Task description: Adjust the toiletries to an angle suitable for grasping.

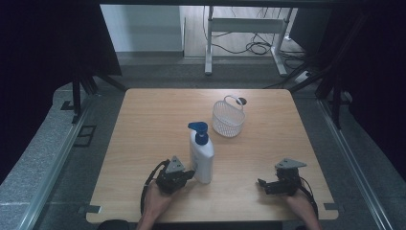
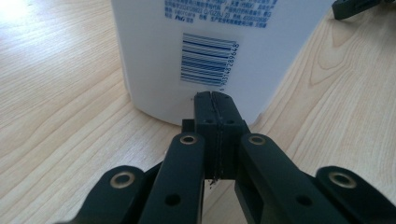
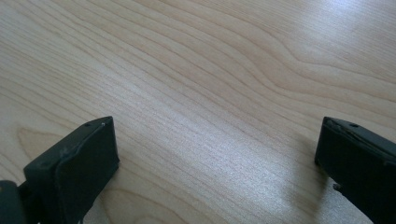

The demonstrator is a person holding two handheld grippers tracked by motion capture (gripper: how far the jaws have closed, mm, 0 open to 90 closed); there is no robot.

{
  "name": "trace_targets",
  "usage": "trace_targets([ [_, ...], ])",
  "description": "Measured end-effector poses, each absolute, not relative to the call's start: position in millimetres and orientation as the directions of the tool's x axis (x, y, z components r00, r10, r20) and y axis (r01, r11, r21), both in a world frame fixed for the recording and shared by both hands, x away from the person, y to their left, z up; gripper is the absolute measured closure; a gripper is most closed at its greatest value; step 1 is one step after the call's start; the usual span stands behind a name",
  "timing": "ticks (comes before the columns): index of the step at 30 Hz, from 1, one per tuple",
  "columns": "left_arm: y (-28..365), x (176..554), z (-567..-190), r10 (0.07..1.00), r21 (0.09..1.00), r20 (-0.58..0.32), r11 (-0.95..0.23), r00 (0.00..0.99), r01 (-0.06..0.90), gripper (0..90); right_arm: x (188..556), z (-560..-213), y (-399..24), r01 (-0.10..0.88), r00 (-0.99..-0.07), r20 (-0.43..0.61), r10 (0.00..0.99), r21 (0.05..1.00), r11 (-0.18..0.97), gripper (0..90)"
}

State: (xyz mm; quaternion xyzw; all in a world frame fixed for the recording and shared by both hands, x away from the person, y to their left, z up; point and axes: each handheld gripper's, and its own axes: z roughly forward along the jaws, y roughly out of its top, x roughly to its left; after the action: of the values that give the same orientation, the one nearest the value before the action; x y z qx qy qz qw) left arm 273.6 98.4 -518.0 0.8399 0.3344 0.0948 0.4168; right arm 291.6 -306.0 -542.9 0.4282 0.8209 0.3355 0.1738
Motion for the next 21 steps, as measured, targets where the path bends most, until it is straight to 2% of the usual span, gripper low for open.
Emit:
trace_targets([
  [21,82.9,278.9,-516.7,0.613,0.763,-0.118,-0.447,0.781,0.467,89.2,291.6,-542.9,-306.1,0.586,-0.573,0.001,0.82,0.7,0.409,0.0],
])
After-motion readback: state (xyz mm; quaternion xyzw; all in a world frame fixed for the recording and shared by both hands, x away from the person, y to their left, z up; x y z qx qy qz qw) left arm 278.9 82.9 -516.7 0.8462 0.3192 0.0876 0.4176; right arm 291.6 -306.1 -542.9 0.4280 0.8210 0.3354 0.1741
